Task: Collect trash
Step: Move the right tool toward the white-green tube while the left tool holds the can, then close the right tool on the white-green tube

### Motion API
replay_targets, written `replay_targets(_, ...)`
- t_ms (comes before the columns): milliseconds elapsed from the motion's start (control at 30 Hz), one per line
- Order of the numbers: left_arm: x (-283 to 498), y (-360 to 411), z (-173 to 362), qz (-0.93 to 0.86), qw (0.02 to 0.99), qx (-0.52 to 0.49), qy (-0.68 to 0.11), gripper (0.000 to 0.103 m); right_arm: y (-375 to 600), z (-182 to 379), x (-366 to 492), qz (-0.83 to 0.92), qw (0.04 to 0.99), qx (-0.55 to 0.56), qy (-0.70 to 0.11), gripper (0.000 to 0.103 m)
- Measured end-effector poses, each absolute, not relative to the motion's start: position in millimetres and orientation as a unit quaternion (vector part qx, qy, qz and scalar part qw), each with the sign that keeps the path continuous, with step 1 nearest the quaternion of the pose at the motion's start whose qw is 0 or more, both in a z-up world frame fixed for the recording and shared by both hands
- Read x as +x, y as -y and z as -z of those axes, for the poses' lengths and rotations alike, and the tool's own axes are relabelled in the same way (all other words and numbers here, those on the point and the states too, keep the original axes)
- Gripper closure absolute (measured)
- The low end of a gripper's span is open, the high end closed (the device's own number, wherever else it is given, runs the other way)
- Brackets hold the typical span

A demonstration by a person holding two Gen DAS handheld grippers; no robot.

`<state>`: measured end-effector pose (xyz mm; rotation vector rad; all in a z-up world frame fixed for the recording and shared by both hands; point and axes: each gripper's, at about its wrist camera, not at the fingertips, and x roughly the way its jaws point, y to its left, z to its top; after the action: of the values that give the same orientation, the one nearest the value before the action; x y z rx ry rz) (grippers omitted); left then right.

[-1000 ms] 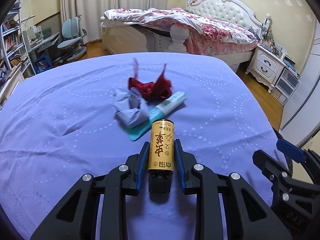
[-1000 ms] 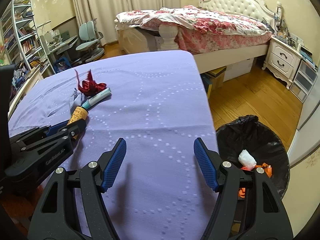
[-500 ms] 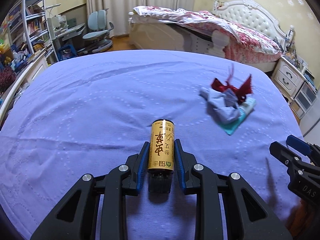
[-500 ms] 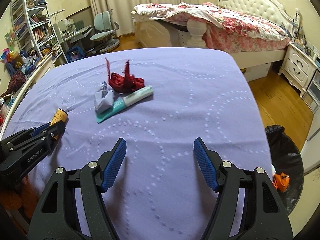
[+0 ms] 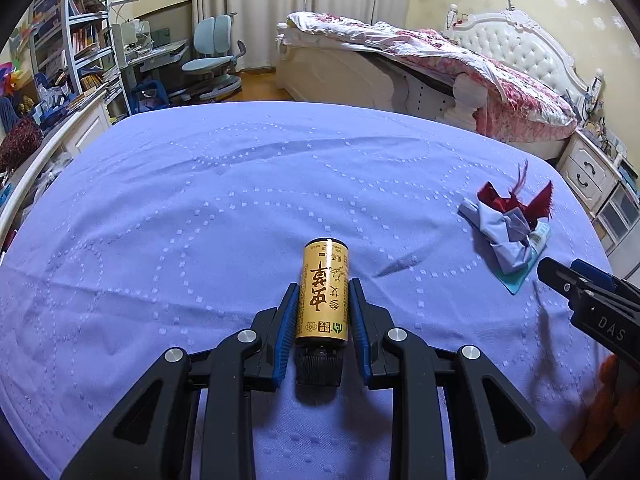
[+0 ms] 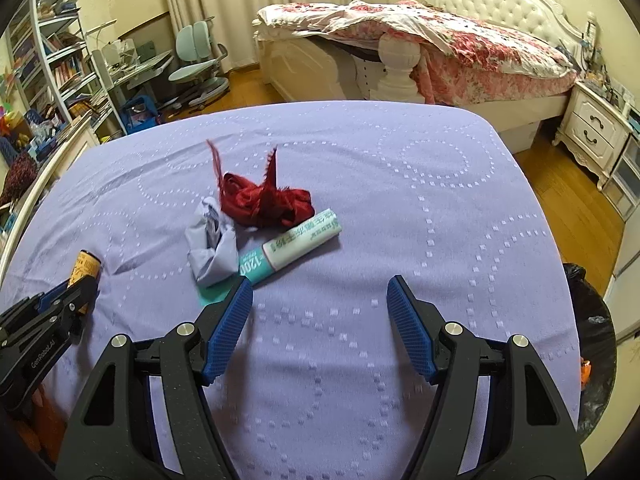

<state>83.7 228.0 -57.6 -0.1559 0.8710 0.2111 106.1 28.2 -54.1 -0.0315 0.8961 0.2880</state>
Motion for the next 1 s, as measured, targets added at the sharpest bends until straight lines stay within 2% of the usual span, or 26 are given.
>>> replay_targets(367,86.8,-232.4,58.1,-0.098,0.899,-0.074,-0.421,0.075,-39.2,55.3,131.8,-0.116,0.892,-0.023,-0.435,0.034)
replay_targets(667,86.4,-234.5,58.2,-0.096,0.899,-0.077,-0.420,0.075,-37.2,56.4,122.8,-0.119,0.889,-0.054,-0.439,0.031)
replay_targets(1000,86.0,-236.8,57.9,-0.095,0.900,-0.077,-0.419,0.075,-17.8,53.8,106.2,-0.118,0.891,-0.033,-0.438,0.030)
